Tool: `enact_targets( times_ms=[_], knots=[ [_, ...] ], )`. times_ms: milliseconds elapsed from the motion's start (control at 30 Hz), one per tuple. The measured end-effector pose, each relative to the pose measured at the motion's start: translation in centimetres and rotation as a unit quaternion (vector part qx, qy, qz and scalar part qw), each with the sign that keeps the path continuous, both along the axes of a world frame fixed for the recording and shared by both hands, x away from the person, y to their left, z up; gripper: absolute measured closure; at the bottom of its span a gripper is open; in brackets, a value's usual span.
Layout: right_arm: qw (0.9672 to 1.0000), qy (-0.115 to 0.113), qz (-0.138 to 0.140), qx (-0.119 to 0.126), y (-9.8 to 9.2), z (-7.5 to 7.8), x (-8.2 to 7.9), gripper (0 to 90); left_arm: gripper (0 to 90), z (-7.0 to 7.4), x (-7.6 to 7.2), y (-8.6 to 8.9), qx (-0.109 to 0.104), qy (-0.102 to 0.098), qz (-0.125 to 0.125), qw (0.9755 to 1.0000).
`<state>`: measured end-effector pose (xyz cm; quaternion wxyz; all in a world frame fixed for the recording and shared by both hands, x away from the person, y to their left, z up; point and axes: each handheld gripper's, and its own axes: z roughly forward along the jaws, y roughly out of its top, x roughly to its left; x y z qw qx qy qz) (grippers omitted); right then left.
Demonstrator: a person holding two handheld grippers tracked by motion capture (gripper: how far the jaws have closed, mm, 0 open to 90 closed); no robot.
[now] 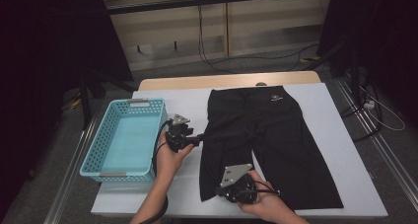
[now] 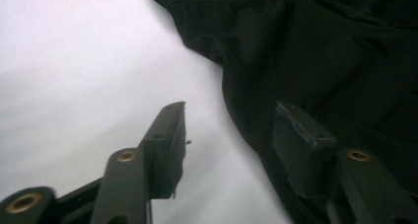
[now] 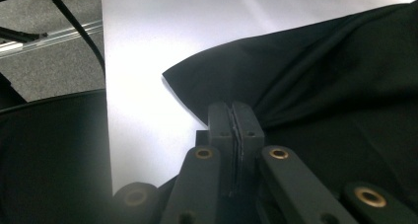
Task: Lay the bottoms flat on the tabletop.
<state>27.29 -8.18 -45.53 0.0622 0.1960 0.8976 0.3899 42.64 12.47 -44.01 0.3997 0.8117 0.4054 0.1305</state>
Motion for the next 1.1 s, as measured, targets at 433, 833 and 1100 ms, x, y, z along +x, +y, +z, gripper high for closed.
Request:
enact_targets(
  times_ms=[433, 833, 1100],
  knots=[
    [0.9995, -0.024, 0.009, 0.017, 2.6, -0.3, -0.2, 52.2, 54.8, -1.1, 0.9, -0.6, -0.018, 0.014, -0.001, 0.9997],
    [0.9996, -0.017, 0.015, 0.016, 2.7, -0.4, -0.1, 87.5, 64.2, -2.0, 2.1, -1.5, -0.027, 0.029, -0.010, 0.9992],
    [0.9995, -0.008, 0.020, 0.024, 2.5, -0.1, -0.3, 87.7, 88.8, -1.9, 3.4, -2.6, -0.029, 0.075, -0.012, 0.9967]
  ],
)
